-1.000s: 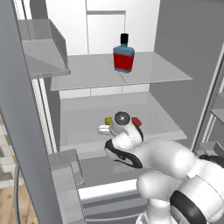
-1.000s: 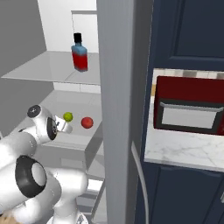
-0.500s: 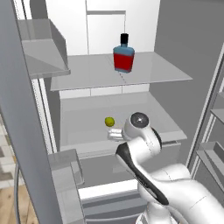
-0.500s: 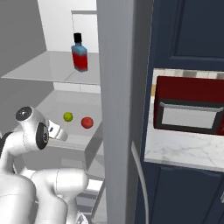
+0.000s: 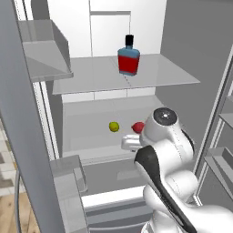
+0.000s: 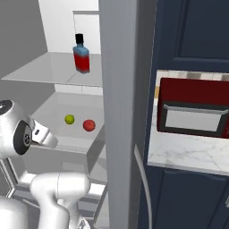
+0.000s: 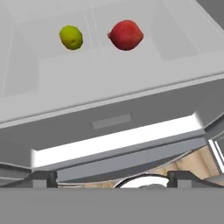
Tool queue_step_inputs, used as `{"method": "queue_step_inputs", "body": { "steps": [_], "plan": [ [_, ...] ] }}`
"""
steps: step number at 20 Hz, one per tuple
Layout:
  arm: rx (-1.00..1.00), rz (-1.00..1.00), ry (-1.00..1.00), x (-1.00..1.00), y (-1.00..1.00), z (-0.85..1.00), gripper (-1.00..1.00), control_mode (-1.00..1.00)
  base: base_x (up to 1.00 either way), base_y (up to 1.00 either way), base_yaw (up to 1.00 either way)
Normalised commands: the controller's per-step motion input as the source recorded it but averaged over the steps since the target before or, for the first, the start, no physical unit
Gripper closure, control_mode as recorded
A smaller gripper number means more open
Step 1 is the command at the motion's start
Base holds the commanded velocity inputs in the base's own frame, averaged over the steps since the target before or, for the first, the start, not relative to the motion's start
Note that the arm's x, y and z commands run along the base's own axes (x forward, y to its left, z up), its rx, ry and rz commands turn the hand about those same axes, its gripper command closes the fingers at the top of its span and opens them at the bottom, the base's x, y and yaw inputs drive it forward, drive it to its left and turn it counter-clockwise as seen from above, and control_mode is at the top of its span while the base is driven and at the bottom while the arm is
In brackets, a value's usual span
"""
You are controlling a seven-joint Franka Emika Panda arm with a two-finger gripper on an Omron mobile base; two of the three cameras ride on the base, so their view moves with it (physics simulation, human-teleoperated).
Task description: Place the liquor on the top shelf of the fridge to keep it out of children's reach, and place the onion and pear on lower shelves for easy access.
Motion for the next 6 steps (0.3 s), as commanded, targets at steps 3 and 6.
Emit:
{"method": "queue_step_inputs", "body": {
  "steps": [3, 6],
  "plan": [
    [0.00, 0.00, 0.00, -0.77, 0.00, 0.51, -1.00, -1.00, 0.00, 0.00, 0.00],
    [0.00, 0.00, -0.09, -0.60, -0.03, 0.28, -1.00, -1.00, 0.00, 0.00, 0.00]
  ]
}}
